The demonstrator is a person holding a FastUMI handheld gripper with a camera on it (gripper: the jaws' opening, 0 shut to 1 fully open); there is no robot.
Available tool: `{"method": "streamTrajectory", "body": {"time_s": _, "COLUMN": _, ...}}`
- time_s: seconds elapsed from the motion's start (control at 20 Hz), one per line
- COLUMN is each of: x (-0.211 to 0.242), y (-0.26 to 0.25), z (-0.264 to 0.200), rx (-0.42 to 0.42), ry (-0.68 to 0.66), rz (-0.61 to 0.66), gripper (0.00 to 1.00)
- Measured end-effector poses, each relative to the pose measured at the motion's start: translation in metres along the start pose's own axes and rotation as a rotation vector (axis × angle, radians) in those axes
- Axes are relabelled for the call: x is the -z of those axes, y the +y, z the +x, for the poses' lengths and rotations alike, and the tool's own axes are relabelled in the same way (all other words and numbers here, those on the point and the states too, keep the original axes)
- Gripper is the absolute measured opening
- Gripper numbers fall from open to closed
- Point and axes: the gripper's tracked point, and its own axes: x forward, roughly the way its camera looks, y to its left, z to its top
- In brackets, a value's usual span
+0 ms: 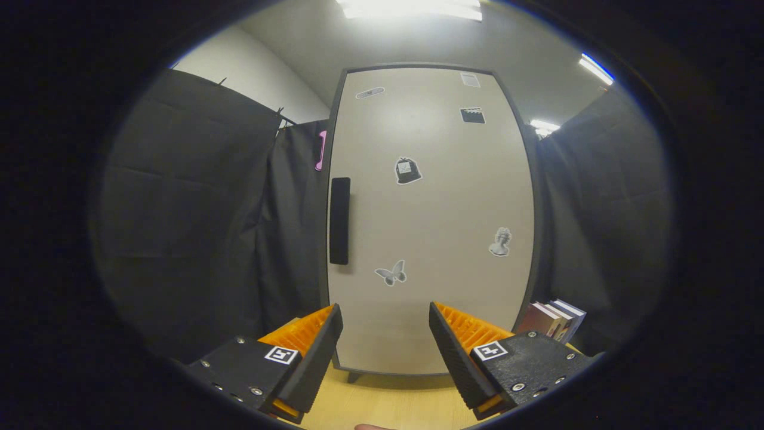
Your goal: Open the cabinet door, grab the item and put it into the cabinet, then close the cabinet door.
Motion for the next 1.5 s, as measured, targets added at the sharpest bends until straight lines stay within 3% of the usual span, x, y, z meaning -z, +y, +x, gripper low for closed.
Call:
{"method": "streamTrajectory", "body": {"time_s": 0.25, "x": -0.018, "y": 0.03, "z": 0.053, "rx": -0.082, "ry": 0.019, "rz": 0.057, "gripper": 0.91}}
{"method": "streamTrajectory", "body": {"time_s": 0.5, "x": -0.047, "y": 0.045, "z": 0.104, "rx": -0.058, "ry": -0.079, "rz": 0.008, "gripper": 0.89}}
{"method": "streamTrajectory", "body": {"time_s": 0.7, "x": -0.046, "y": 0.051, "z": 0.136, "rx": -0.038, "ry": -0.033, "rz": 0.04, "gripper": 0.85}}
{"method": "streamTrajectory", "body": {"time_s": 0.8, "x": -0.044, "y": 0.052, "z": 0.15, "rx": -0.05, "ry": -0.029, "rz": 0.093, "gripper": 0.77}}
{"method": "streamTrajectory", "body": {"time_s": 0.9, "x": -0.043, "y": 0.052, "z": 0.15, "rx": -0.045, "ry": -0.015, "rz": 0.143, "gripper": 0.38}}
{"method": "streamTrajectory", "body": {"time_s": 0.95, "x": -0.044, "y": 0.051, "z": 0.15, "rx": -0.038, "ry": -0.022, "rz": 0.102, "gripper": 0.34}}
{"method": "streamTrajectory", "body": {"time_s": 1.05, "x": -0.045, "y": 0.05, "z": 0.152, "rx": -0.039, "ry": -0.032, "rz": 0.032, "gripper": 0.3}}
{"method": "streamTrajectory", "body": {"time_s": 1.25, "x": -0.043, "y": 0.051, "z": 0.146, "rx": -0.07, "ry": -0.016, "rz": 0.032, "gripper": 0.2}}
{"method": "streamTrajectory", "body": {"time_s": 1.5, "x": -0.045, "y": 0.055, "z": 0.126, "rx": -0.147, "ry": 0.0, "rz": 0.03, "gripper": 0.2}}
